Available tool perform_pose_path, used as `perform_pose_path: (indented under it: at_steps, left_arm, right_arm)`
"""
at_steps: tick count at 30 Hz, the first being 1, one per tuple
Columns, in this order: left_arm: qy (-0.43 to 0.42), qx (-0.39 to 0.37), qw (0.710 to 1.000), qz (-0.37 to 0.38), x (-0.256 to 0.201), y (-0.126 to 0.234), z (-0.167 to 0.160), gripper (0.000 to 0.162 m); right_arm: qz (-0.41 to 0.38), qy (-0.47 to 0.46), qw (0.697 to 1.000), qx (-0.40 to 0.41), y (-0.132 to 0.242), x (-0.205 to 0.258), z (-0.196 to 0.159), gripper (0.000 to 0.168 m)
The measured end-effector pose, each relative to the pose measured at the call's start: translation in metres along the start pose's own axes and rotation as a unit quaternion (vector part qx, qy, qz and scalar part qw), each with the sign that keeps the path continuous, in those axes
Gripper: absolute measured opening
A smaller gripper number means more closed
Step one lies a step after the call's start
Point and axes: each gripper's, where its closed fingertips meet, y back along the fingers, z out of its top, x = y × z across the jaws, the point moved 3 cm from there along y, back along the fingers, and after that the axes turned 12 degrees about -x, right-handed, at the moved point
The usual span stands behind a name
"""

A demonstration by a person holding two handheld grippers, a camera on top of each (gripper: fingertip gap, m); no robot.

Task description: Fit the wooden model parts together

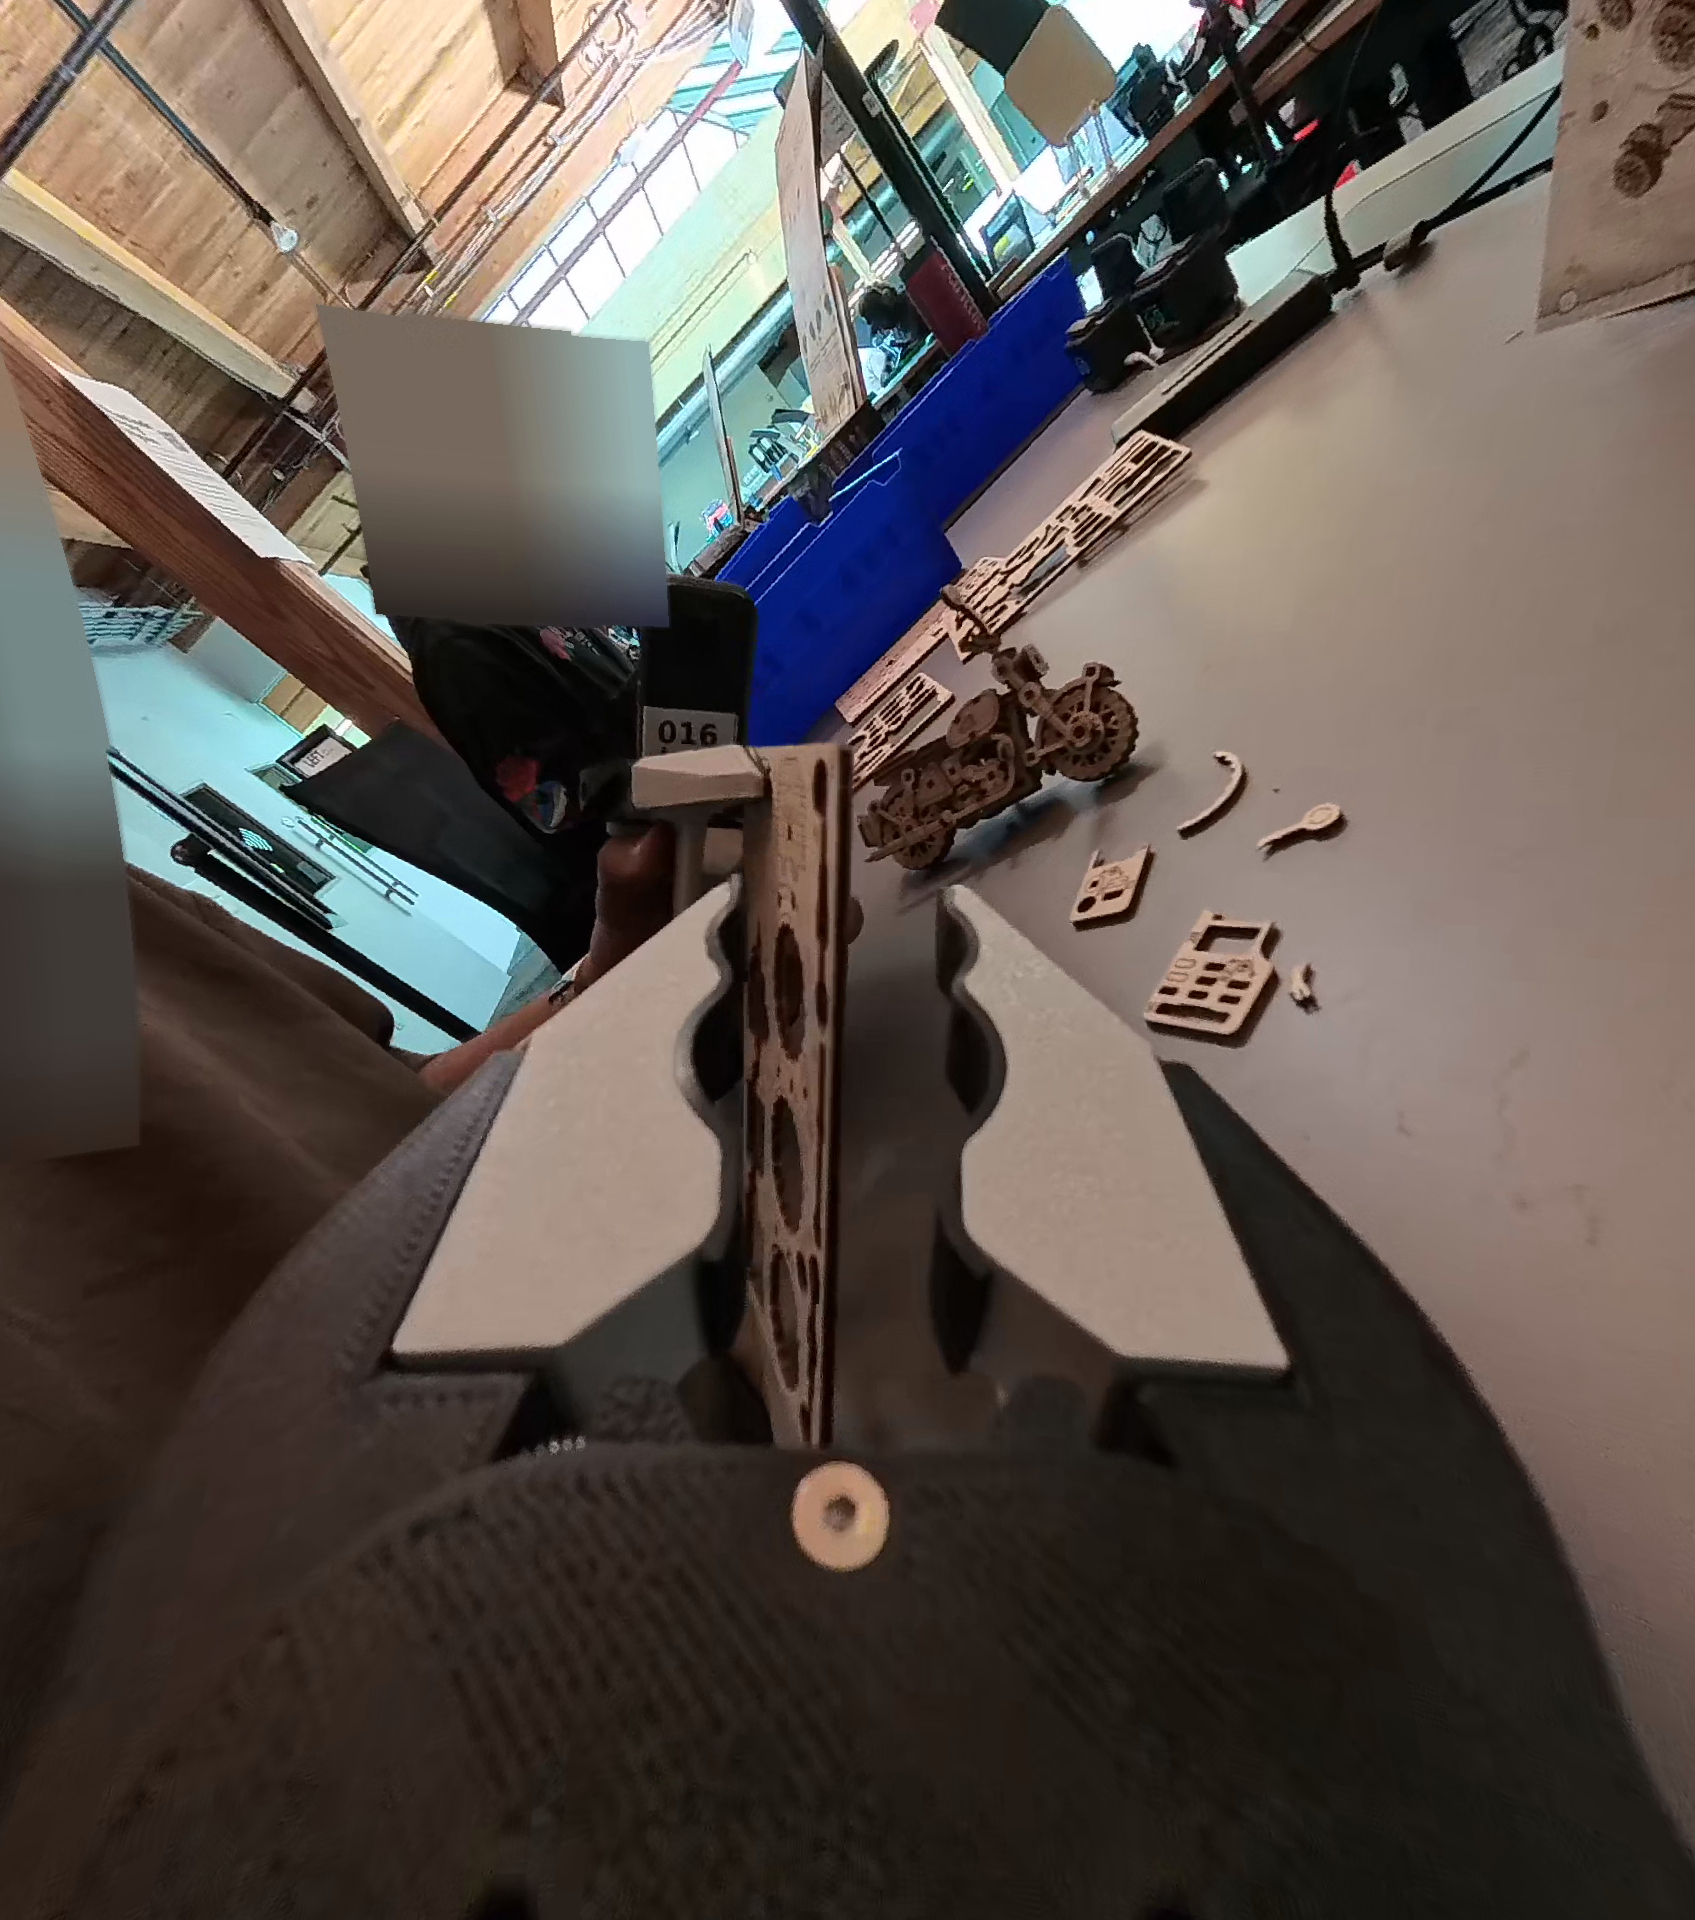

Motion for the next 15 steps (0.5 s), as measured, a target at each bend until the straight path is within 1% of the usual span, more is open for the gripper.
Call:
perform_pose_path:
  at_steps: [1,7,15]
  left_arm:
    - [-0.005,0.001,1.0,0.002,0.0,0.0,0.0,0.0]
    - [-0.049,0.009,0.998,0.03,0.006,0.008,0.005,0.0]
    - [-0.035,-0.014,0.999,0.035,0.008,0.015,0.012,0.0]
  right_arm:
    - [-0.001,0.002,1.0,0.001,0.0,0.0,0.0,0.034]
    - [-0.019,0.019,1.0,-0.001,-0.001,-0.006,0.003,0.029]
    - [-0.016,0.012,1.0,-0.008,-0.003,-0.007,0.006,0.028]
